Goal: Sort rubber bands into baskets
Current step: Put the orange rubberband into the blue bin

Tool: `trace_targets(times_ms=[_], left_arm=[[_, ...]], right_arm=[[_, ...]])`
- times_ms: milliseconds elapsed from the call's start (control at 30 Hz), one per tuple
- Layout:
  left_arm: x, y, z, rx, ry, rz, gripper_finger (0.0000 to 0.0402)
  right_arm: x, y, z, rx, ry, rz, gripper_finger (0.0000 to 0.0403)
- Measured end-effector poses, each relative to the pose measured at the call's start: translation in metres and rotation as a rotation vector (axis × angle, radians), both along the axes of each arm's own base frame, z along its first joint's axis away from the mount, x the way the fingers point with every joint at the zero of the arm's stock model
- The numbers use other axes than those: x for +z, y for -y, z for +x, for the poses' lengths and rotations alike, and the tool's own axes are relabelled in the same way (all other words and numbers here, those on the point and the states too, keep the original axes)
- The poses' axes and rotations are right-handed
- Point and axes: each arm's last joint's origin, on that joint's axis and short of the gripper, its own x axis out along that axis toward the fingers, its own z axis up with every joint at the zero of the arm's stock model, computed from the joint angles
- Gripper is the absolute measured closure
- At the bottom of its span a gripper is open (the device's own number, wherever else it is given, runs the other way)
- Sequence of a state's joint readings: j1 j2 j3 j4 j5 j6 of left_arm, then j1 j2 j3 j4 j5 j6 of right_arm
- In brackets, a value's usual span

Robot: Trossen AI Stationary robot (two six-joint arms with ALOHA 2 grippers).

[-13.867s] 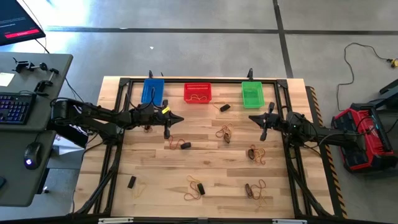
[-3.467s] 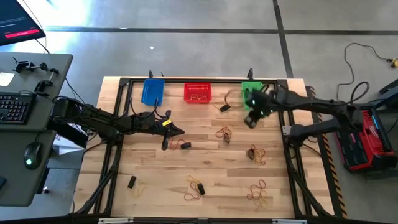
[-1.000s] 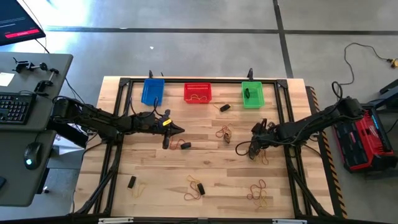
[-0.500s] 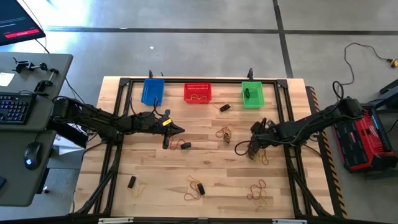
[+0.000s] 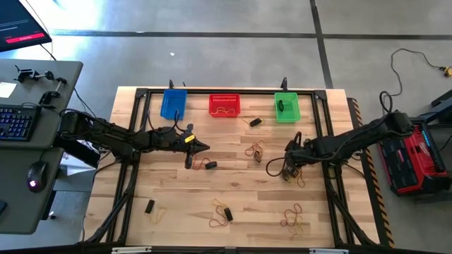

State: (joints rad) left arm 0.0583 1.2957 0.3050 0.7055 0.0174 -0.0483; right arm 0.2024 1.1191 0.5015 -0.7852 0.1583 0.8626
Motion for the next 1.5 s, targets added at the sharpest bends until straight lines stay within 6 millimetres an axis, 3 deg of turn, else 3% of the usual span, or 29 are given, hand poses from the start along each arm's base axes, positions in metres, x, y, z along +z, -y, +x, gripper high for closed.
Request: trace_targets(times_ms=[267, 467, 933, 1267, 1500], left_arm=[[0.000, 0.000, 0.000, 0.001, 0.003, -0.003, 0.0401], [0.000, 0.000, 0.000, 0.001, 0.003, -0.002, 0.0401], [0.000, 0.000, 0.000, -0.001, 0.003, 0.002, 0.0401], [0.000, 0.000, 0.000, -0.004, 0.002, 0.015, 0.0401], [0.000, 0.000, 0.000, -0.002, 0.001, 0.034, 0.0401]], right_arm=[[0.007, -0.003, 0.004, 0.002, 0.004, 0.067, 0.0223], [-0.003, -0.001, -0.003, 0.042, -0.032, 0.051, 0.0206], [-0.017, -0.001, -0.010, 0.065, -0.051, 0.071, 0.0276], [-0.017, -0.001, -0.011, 0.066, -0.062, 0.071, 0.0394], [-0.014, 0.000, -0.013, 0.046, -0.095, 0.050, 0.0392]])
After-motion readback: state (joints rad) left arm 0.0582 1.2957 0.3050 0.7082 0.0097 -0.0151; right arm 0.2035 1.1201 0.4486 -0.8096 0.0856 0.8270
